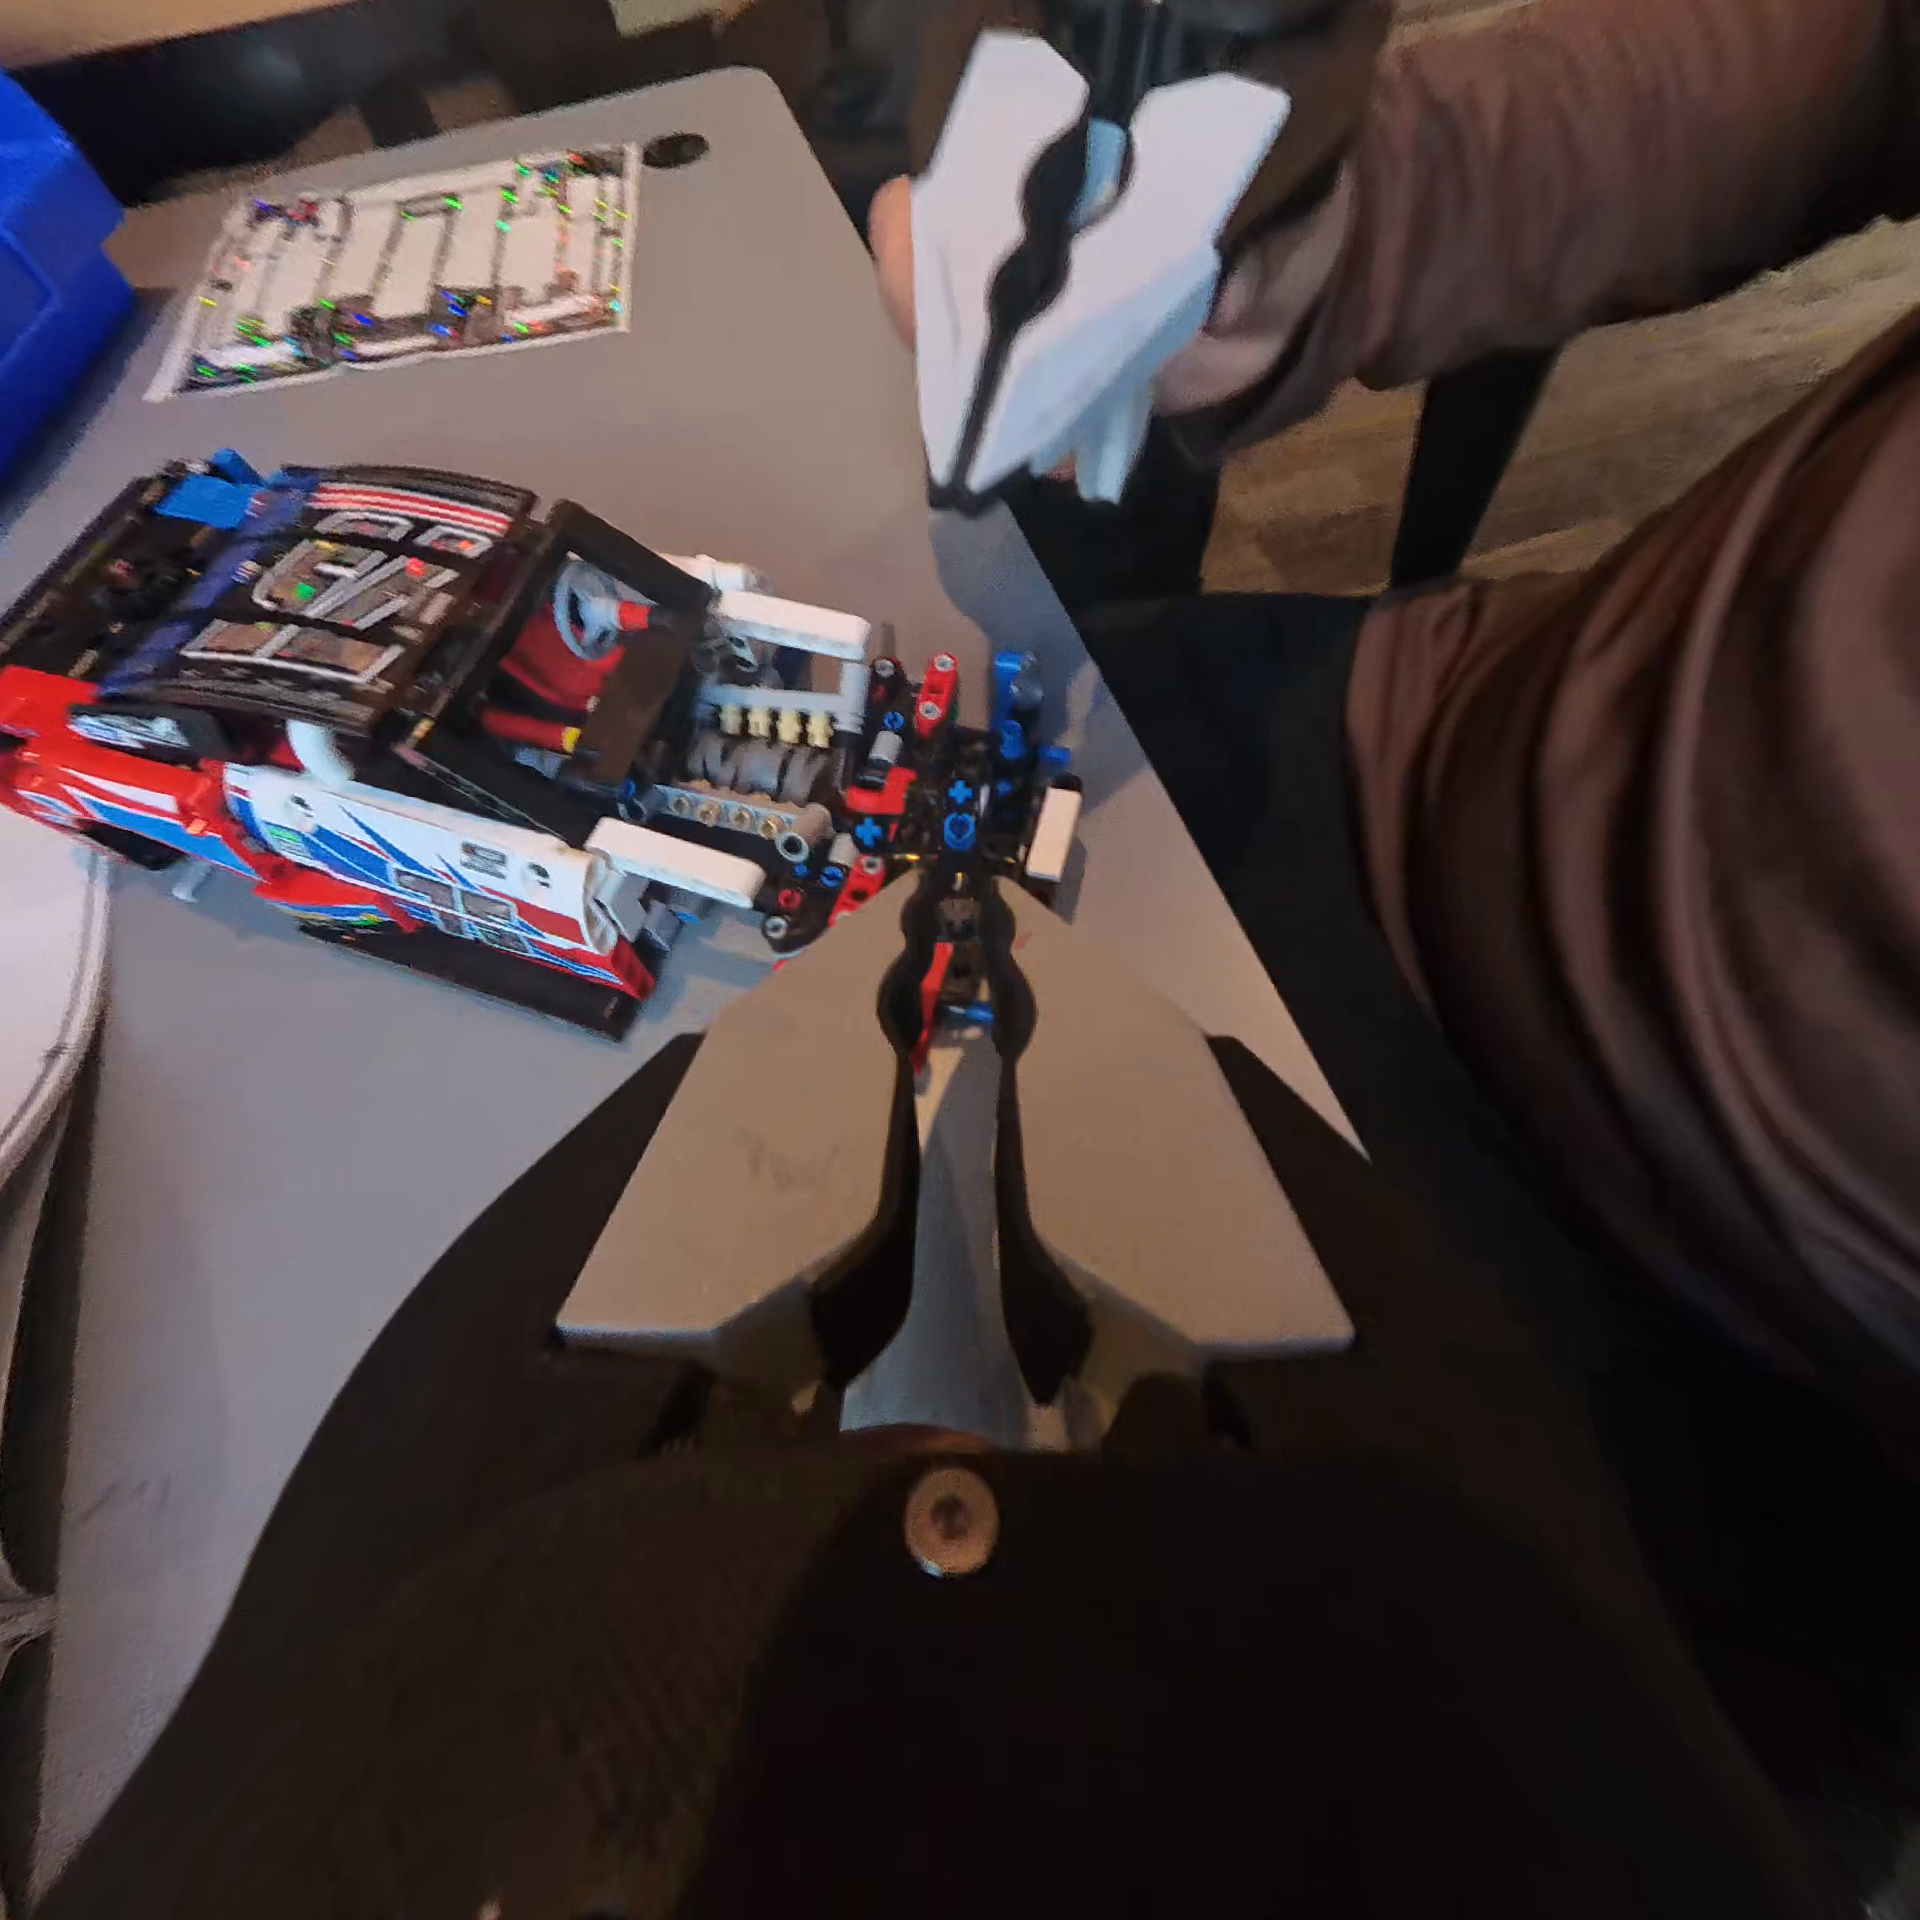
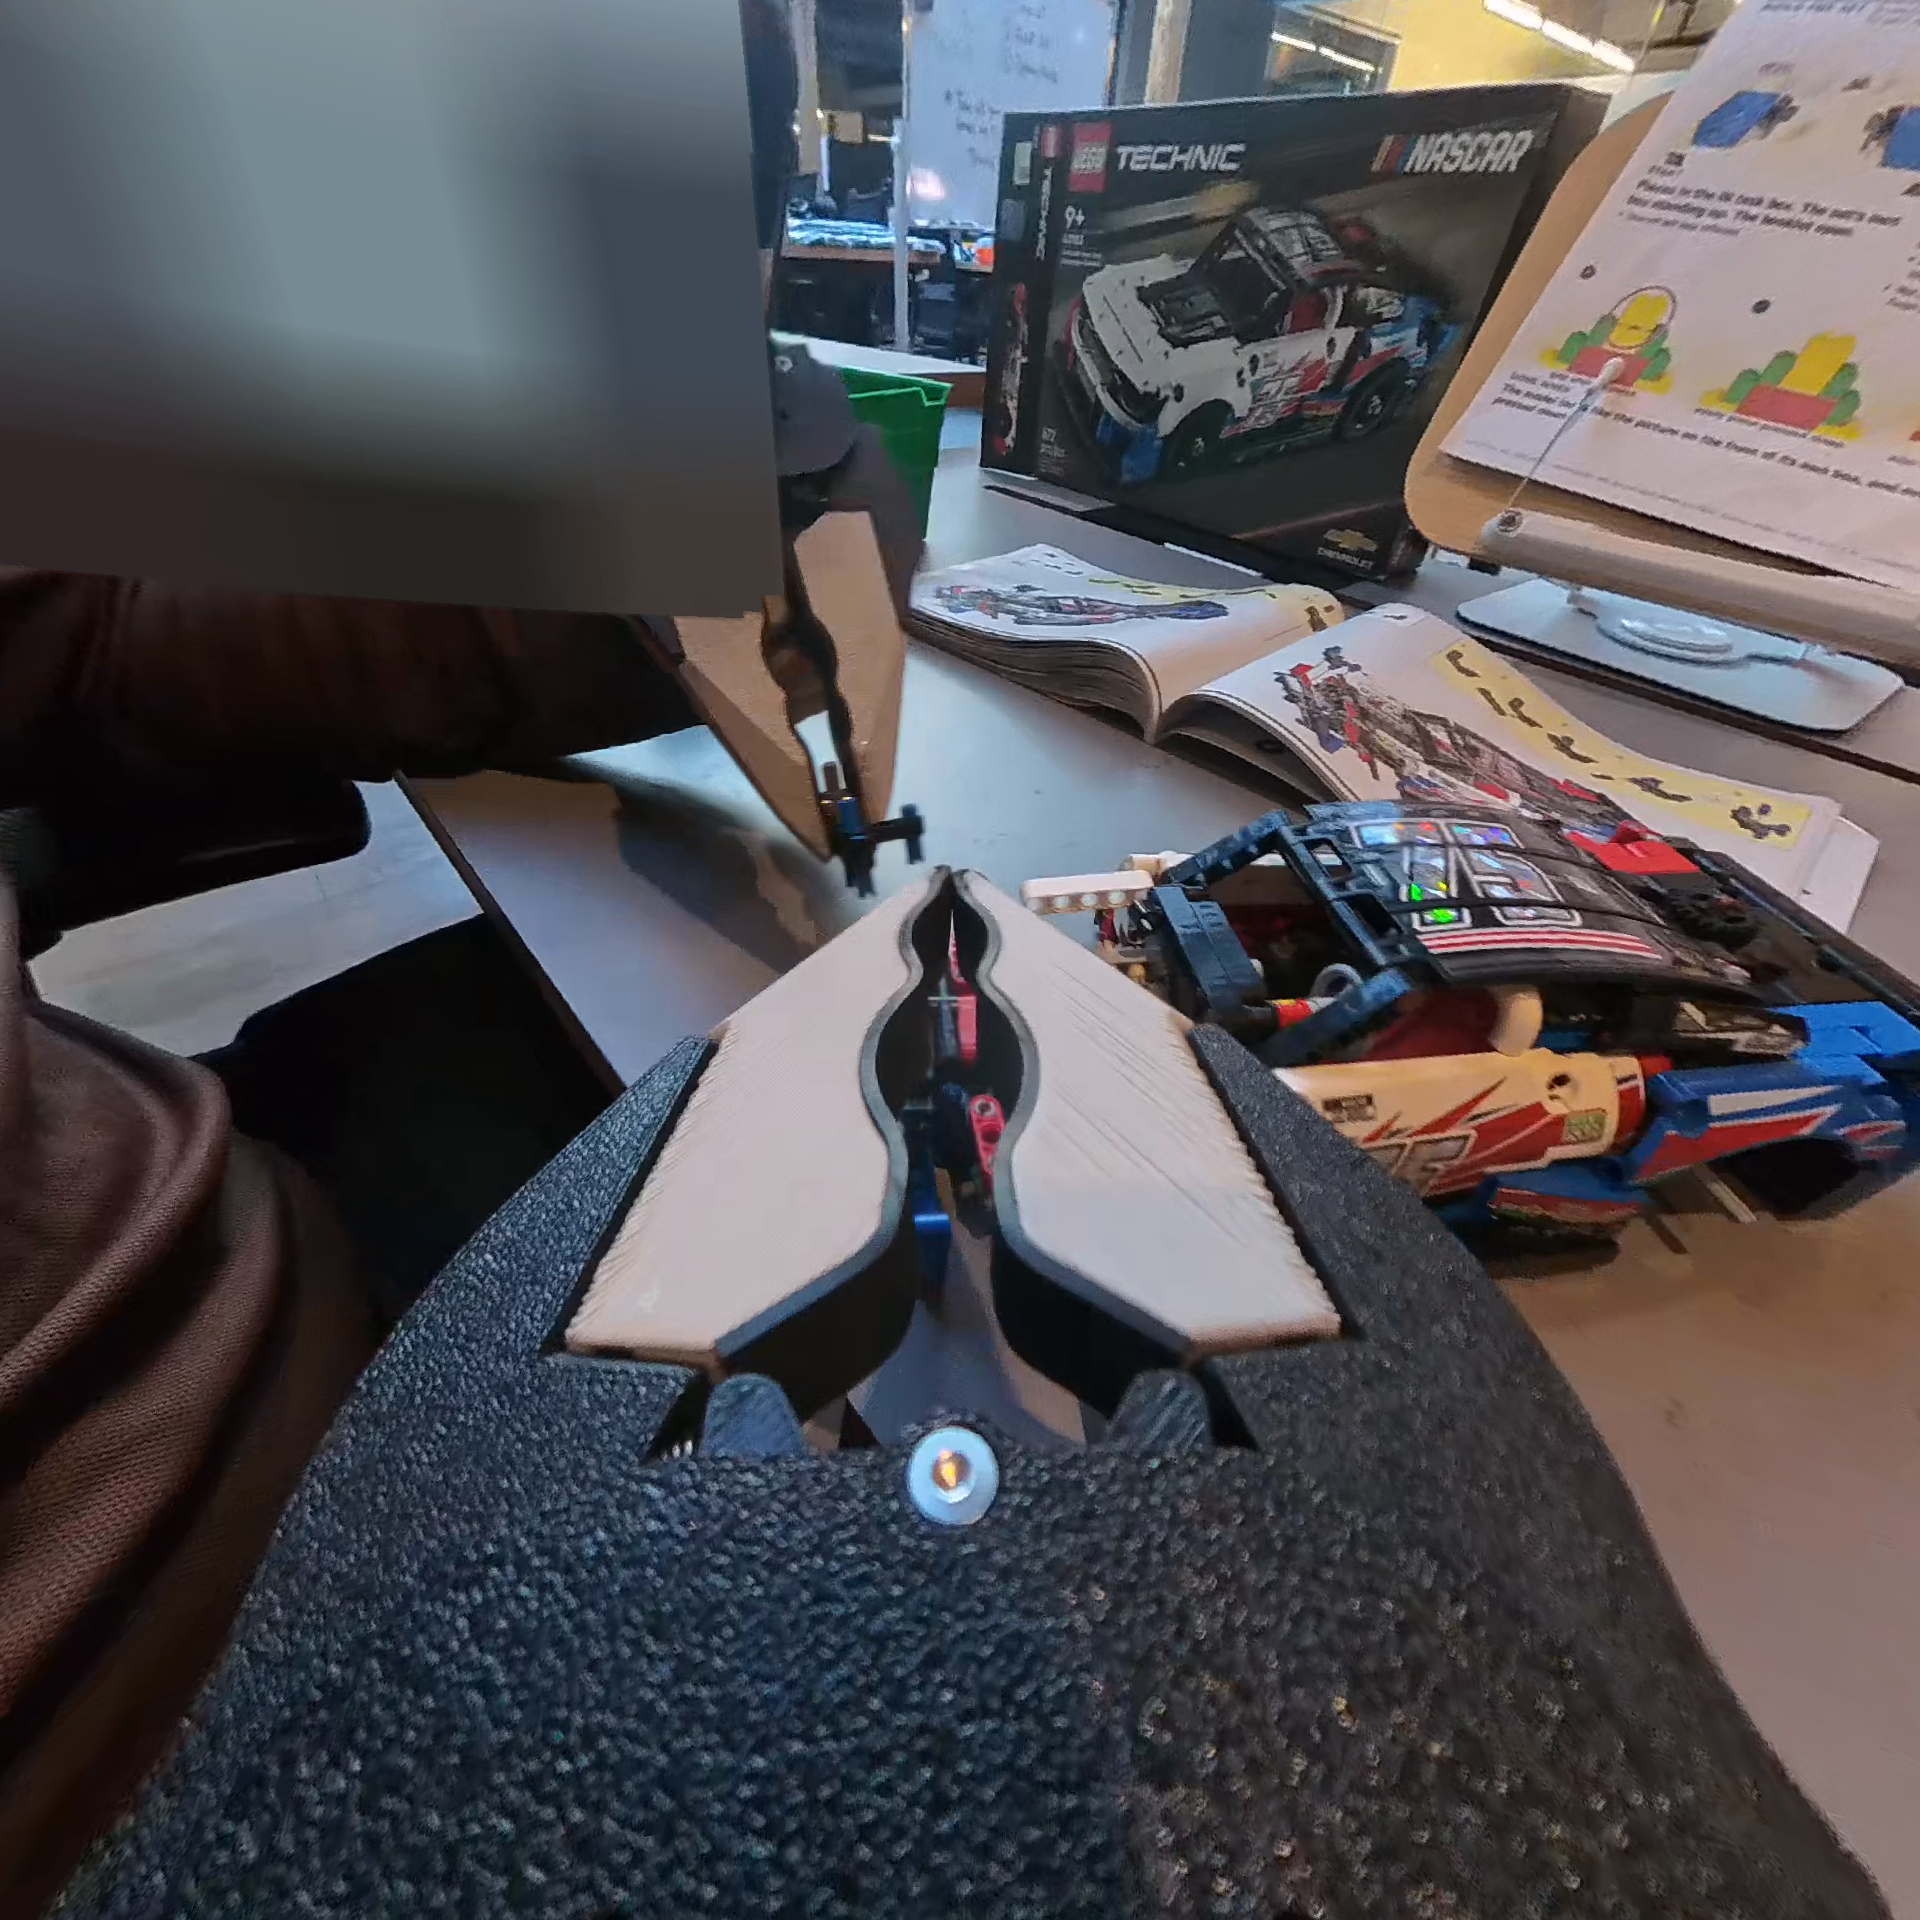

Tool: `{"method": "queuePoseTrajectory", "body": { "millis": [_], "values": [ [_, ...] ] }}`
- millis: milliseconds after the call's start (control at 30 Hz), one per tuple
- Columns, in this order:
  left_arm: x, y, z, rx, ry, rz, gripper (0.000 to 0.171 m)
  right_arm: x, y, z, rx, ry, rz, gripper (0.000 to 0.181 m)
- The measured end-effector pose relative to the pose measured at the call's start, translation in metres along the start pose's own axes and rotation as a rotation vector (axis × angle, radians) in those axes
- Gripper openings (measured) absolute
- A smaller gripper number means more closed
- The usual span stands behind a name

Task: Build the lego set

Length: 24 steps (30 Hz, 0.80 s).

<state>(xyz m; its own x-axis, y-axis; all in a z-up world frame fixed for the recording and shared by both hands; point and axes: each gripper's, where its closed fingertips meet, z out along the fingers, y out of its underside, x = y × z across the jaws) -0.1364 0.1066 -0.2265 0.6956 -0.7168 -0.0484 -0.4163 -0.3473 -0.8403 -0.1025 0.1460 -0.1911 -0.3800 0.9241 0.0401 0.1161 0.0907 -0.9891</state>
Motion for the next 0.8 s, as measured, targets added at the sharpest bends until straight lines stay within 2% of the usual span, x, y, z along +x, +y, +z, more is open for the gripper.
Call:
{"method": "queuePoseTrajectory", "body": {
  "millis": [200,300,800],
  "values": [
    [0.012,0.023,0.008,-0.085,0.075,0.070,0.005,0.012,0.002,-0.007,0.002,0.013,0.052,0.000],
    [0.011,0.031,0.014,-0.123,0.059,0.094,0.005,0.010,0.003,-0.008,-0.002,0.005,0.055,0.000],
    [0.006,0.033,0.014,-0.109,0.025,0.146,0.005,0.011,0.009,-0.007,-0.028,-0.001,0.066,0.000]
  ]
}}
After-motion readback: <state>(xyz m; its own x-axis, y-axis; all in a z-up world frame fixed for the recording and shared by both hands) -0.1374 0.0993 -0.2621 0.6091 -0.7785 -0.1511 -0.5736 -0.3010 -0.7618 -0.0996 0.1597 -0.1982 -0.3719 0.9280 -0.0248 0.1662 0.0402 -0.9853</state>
